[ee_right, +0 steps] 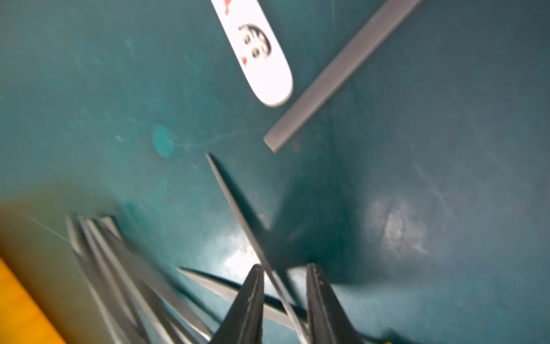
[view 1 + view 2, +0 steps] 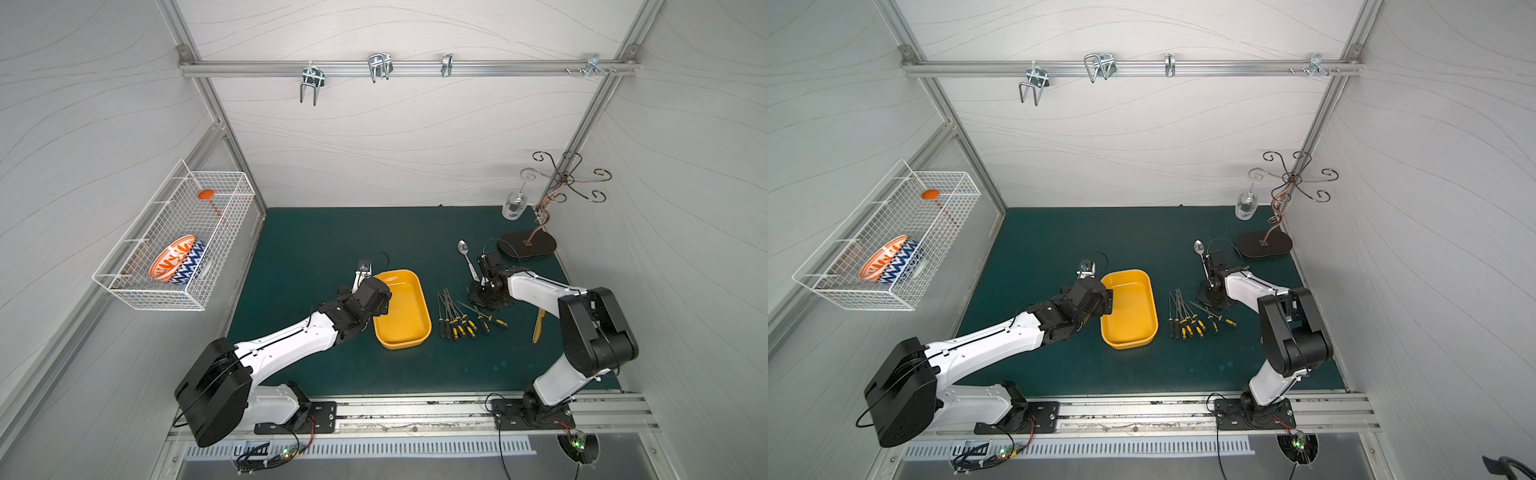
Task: Put the file tool into the storage box
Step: Pick up the file tool from the center of the board, then place the file tool in the storage box.
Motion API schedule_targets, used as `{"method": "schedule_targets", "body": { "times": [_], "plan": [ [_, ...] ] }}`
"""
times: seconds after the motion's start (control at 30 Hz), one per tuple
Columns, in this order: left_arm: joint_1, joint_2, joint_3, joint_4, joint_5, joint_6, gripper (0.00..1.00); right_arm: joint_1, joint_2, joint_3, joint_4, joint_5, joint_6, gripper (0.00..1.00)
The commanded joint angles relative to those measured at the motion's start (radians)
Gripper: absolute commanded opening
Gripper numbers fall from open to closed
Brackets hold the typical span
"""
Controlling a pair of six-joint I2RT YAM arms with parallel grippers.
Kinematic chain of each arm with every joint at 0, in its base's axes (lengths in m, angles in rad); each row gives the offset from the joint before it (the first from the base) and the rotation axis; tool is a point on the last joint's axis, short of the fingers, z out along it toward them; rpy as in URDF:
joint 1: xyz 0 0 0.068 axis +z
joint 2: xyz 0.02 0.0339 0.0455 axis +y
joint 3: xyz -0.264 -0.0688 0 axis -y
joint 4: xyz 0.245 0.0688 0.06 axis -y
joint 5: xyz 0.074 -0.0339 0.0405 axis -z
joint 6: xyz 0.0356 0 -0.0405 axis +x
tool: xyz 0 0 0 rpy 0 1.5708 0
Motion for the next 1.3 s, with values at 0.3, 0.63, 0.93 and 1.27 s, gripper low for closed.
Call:
{"method": "schedule_targets", "body": {
  "times": [0.3, 0.63, 0.93, 1.27],
  "plan": [
    [-0.007, -0.004, 0.046, 0.049, 0.027, -0.009, 0.98, 0.003, 0.011, -0.004, -0.012, -0.020, -0.016, 0.00],
    [-0.013, -0.017, 0.037, 0.096, 0.134, -0.001, 0.98, 0.002, -0.153, -0.026, 0.047, -0.133, 0.045, 0.00],
    [-0.017, -0.009, -0.004, 0.302, 0.484, -0.004, 0.98, 0.051, -0.211, 0.029, 0.118, -0.347, 0.100, 0.00],
    [-0.032, 0.099, 0.046, 0.374, 0.698, -0.021, 0.97, 0.238, -0.143, 0.103, 0.218, -0.435, 0.161, 0.00]
  ]
}}
